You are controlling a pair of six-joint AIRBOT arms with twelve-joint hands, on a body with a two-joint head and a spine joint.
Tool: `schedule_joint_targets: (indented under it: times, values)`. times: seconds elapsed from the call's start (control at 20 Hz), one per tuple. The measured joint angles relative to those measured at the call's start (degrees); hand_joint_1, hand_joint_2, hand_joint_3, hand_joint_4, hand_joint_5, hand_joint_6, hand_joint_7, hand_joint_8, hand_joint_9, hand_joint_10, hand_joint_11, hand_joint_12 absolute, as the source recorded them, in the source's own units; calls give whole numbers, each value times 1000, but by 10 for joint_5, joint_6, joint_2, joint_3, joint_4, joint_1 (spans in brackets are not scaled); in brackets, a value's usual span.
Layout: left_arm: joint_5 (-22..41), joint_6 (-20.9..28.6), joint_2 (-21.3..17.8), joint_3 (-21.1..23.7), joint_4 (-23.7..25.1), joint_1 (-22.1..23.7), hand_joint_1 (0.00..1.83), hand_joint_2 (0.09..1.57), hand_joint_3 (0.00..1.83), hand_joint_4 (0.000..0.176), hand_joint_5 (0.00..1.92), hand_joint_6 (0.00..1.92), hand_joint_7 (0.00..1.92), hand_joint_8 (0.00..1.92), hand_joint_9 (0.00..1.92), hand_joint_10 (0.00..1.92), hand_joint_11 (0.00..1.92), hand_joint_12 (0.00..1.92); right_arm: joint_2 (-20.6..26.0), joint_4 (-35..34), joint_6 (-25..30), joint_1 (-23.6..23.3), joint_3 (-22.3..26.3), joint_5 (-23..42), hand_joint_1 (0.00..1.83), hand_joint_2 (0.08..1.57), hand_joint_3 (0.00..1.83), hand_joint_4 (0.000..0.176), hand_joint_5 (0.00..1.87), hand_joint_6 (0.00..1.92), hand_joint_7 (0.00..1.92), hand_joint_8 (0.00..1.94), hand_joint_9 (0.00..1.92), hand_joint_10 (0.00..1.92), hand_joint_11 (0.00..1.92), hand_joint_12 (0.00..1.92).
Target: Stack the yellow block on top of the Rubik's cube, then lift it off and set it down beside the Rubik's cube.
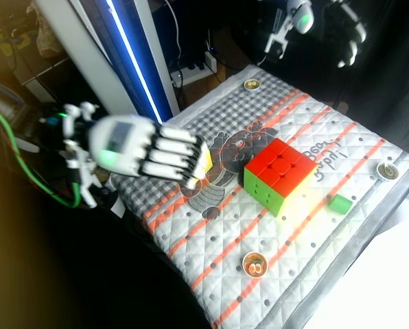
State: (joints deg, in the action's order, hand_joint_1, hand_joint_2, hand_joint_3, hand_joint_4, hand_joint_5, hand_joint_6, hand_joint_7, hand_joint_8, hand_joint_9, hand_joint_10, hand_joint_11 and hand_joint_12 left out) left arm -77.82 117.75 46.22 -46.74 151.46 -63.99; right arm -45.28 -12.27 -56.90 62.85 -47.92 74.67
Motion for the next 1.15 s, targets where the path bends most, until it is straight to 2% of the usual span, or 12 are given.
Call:
schedule_joint_targets:
  times: [0.15, 0.3, 0.4, 0.5, 0.55, 0.6, 0.7, 0.8, 0.9, 0.95, 1.0, 1.15]
  values:
    - [-36, 0, -18, 0, 37, 25, 644, 1276, 2, 0, 525, 60, 694, 138, 459, 813, 254, 1499, 0, -10, -31, -28, 1, 87, 529, 1086, 31, 0, 0, 1345, 10, 1552, 75, 1702, 60, 1921]
    - [-98, -22, -46, -3, 62, 68, 442, 1262, 1, 14, 544, 55, 658, 126, 483, 793, 258, 1593, 20, -13, -76, -41, 15, 170, 275, 1267, 5, 65, 0, 783, 30, 996, 57, 1281, 0, 1744]
    - [-145, -61, -52, 9, 82, 100, 324, 1215, 0, 36, 195, 3, 465, 14, 445, 446, 92, 1436, 37, -14, -89, -50, 30, 192, 261, 1184, 0, 3, 158, 133, 165, 325, 159, 843, 0, 1403]
    - [-167, -83, -52, 16, 128, 103, 427, 1212, 0, 66, 285, 19, 401, 0, 528, 272, 9, 1386, 36, -9, -92, -77, 21, 202, 151, 1195, 0, 150, 46, 1204, 320, 114, 144, 686, 0, 1319]
    - [-167, -84, -51, 16, 133, 105, 427, 1212, 0, 66, 285, 19, 401, 0, 528, 272, 9, 1386, 33, -9, -94, -85, 17, 203, 151, 1195, 0, 150, 46, 1204, 320, 114, 144, 686, 0, 1319]
    - [-169, -85, -47, 15, 131, 108, 252, 1174, 0, 168, 31, 0, 200, 0, 374, 143, 0, 1227, 20, -8, -95, -101, 7, 207, 42, 1248, 3, 167, 225, 1857, 356, 65, 156, 496, 0, 1110]
    - [-169, -88, -48, 15, 134, 108, 235, 1161, 0, 170, 107, 25, 196, 6, 274, 56, 0, 875, 9, 7, -95, -143, 3, 195, 49, 1247, 3, 119, 8, 1148, 297, 28, 94, 724, 0, 1535]
    - [-174, -101, -48, 23, 135, 110, 329, 1195, 0, 163, 13, 0, 226, 5, 263, 550, 0, 1120, 12, 27, -96, -155, 16, 212, 629, 1406, 5, 174, 440, 1754, 307, 680, 125, 880, 0, 1471]
    - [-174, -102, -46, 33, 131, 118, 426, 1171, 0, 42, 0, 700, 320, 648, 364, 1236, 74, 1728, 18, 31, -101, -144, 33, 212, 41, 1323, 0, 46, 17, 713, 28, 275, 4, 445, 0, 622]
    - [-179, -101, -43, 40, 134, 120, 298, 1265, 11, 8, 34, 847, 371, 656, 449, 1130, 179, 1681, 28, 33, -101, -127, 40, 206, 7, 1284, 0, 0, 3, 1459, 120, 1527, 30, 1441, 0, 169]
    - [-180, -90, -32, 41, 136, 123, 173, 1362, 24, 0, 61, 858, 523, 713, 619, 1131, 331, 1633, 39, 19, -97, -111, 51, 200, 1, 1330, 0, 0, 55, 1827, 502, 1858, 419, 1825, 0, 1528]
    - [-171, -59, -16, 43, 119, 124, 6, 1440, 8, 0, 210, 937, 757, 967, 932, 1270, 343, 1707, 59, -1, -90, -89, 71, 209, 229, 1331, 0, 0, 1, 1590, 293, 1923, 666, 1917, 556, 1905]
